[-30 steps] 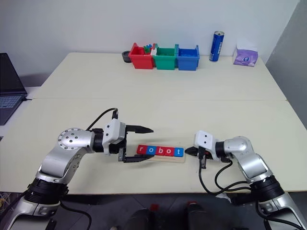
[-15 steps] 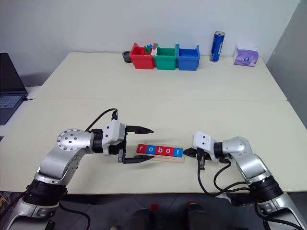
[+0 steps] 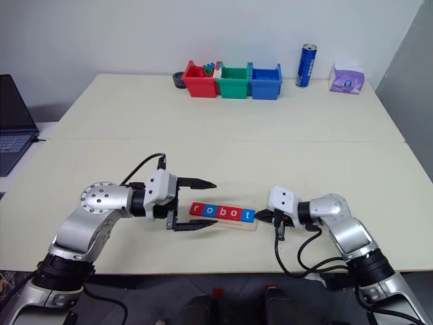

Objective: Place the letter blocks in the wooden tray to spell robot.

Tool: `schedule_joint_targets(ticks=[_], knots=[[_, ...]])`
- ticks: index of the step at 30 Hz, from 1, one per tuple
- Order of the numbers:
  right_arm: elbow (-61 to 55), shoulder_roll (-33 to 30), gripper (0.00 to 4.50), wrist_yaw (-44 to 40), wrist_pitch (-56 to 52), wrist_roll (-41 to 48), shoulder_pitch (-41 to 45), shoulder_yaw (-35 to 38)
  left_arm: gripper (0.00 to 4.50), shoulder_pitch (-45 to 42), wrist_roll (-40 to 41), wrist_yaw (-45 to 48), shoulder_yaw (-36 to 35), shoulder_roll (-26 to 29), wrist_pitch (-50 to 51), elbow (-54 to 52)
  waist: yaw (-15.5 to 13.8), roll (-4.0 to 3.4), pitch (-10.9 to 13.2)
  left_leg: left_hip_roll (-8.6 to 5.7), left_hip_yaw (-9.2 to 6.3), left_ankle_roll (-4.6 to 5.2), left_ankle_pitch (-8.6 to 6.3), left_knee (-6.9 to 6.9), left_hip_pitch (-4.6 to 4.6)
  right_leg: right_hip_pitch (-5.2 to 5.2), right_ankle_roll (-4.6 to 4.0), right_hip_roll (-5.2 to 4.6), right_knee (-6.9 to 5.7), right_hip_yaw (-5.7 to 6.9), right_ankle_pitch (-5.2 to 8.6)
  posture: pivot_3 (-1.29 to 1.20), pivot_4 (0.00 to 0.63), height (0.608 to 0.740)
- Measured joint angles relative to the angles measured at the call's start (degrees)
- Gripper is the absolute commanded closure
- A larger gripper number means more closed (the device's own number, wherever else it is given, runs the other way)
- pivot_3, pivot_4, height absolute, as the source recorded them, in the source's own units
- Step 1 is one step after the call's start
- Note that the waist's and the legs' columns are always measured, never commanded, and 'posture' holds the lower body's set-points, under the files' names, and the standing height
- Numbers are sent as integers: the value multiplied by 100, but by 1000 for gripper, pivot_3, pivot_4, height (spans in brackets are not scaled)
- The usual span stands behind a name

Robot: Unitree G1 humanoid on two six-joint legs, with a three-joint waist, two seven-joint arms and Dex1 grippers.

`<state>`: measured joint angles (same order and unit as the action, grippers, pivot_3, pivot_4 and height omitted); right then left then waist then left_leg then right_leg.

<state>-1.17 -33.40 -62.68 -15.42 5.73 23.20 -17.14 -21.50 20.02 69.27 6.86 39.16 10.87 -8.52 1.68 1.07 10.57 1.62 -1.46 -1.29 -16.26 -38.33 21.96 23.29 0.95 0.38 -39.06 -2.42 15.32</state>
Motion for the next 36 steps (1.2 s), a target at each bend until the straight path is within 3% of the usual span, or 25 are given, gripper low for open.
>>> schedule_joint_targets(ticks=[8, 10, 16, 22, 36], knots=[[-476, -446, 4491, -124, -425, 197, 1, 247, 0, 101, 39, -167, -251, 178, 320, 6, 4, 0, 0, 2, -4, 0, 0, 1, -1, 0, 0, 0, -1, 1, 0, 0, 150, 740], [-824, -577, 4137, -154, -702, 369, -20, 398, 0, 176, 72, -234, -442, 312, 445, 16, 8, 0, 0, 3, -6, 0, 0, 4, -2, 0, 0, 1, 0, 2, 0, 0, 150, 740], [-1844, -957, 2207, -206, -1527, 989, -530, 704, 0, 988, 265, -314, -1014, 834, 983, -77, 7, 0, 0, 12, -8, 0, 0, 14, -2, 3, 0, -3, 5, -1, 2, 0, 150, 740], [-2369, -1033, 15, 155, -2024, 1294, -724, 909, 0, 1705, 297, -569, -1342, 958, 1240, -502, -1, 1, 0, 10, -7, 0, 0, 10, -3, 1, 2, -18, 3, -1, 2, 0, 150, 740], [-2549, -1039, 15, 586, -2318, 1422, -915, 917, 0, 1925, 293, -878, -1395, 956, 1254, -788, -7, 2, 0, 5, -1, 0, 0, 12, -3, 0, 2, -18, 5, 1, 2, 0, 150, 740]])
